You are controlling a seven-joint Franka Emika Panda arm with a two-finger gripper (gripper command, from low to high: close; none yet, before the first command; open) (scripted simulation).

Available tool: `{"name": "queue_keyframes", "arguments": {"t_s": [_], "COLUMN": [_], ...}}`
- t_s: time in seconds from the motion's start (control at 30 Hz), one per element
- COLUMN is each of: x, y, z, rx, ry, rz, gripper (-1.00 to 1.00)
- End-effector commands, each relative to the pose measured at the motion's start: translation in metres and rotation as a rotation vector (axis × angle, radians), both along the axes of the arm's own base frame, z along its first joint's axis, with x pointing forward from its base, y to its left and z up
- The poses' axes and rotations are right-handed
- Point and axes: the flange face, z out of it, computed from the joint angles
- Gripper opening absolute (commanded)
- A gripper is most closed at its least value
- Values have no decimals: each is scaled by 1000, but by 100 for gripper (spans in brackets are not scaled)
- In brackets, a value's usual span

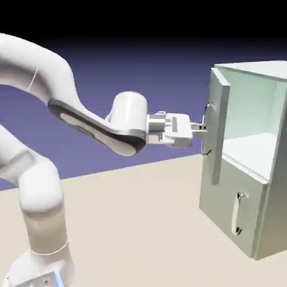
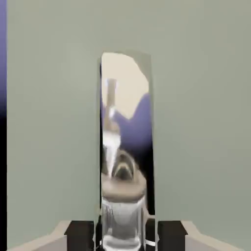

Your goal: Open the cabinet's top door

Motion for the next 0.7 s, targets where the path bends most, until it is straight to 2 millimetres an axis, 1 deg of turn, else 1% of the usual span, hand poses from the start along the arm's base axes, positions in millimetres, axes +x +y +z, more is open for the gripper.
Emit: {"name": "queue_keyframes", "arguments": {"t_s": [0.0,0.23,0.4,0.53,0.67], "x": [-3,-19,-28,-34,-37], "y": [5,40,69,96,127], "z": [0,0,0,0,0], "rx": [-2,-2,-2,-2,-2], "ry": [-1,0,0,0,0], "rz": [-16,-149,-252,-346,-452], "gripper": [-100,-100,-100,-100,-100]}}
